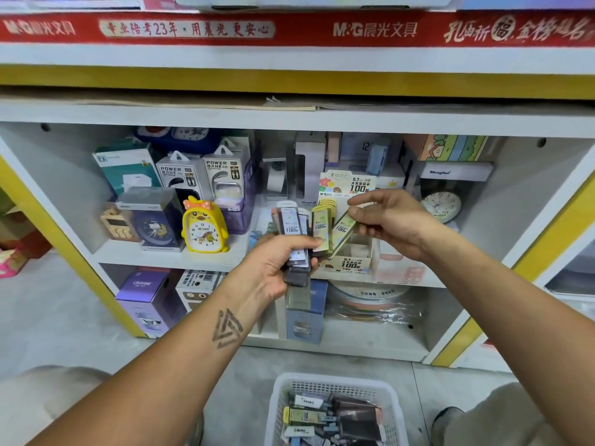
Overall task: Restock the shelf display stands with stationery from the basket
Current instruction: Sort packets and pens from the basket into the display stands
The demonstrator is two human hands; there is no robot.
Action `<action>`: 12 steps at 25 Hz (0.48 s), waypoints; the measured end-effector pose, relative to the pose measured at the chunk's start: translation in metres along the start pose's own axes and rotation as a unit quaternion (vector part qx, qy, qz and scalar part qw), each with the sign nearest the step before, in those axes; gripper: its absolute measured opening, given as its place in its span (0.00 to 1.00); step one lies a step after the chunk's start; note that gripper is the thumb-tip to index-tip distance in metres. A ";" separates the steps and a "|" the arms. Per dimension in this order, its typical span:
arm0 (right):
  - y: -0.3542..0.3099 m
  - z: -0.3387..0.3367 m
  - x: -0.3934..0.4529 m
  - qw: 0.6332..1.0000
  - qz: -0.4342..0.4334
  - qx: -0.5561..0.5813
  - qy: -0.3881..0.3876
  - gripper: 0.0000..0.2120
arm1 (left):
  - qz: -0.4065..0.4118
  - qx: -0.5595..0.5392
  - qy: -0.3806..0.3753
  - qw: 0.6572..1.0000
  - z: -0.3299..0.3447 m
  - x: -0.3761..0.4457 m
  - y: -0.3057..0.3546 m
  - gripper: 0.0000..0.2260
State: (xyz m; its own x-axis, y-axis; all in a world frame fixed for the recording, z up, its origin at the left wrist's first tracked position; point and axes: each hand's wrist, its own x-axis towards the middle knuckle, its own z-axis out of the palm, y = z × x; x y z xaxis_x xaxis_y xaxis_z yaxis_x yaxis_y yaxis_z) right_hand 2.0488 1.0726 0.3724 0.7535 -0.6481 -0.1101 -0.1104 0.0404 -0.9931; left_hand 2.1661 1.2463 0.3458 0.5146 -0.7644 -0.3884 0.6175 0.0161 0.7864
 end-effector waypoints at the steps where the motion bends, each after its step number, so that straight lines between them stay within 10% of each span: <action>1: -0.001 0.000 0.000 0.999 -0.020 -0.001 0.025 0.10 | 0.021 -0.005 0.030 0.999 -0.002 0.001 0.002 0.17; 6: -0.003 0.000 0.010 0.974 -0.164 -0.101 0.122 0.08 | 0.106 -0.017 0.146 0.983 -0.016 0.003 0.017 0.27; 12: 0.020 0.011 0.014 0.916 -0.212 -0.333 0.068 0.13 | 0.099 0.015 0.133 0.986 -0.022 -0.001 0.019 0.15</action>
State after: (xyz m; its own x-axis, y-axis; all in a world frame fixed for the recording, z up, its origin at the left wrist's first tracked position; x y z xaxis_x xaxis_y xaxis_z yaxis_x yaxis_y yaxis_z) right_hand 2.0637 1.0726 0.3504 0.7374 -0.5888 0.3309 -0.2321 -0.6810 -0.6946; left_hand 2.1906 1.2614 0.3505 0.7641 -0.5514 -0.3347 0.4733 0.1268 0.8717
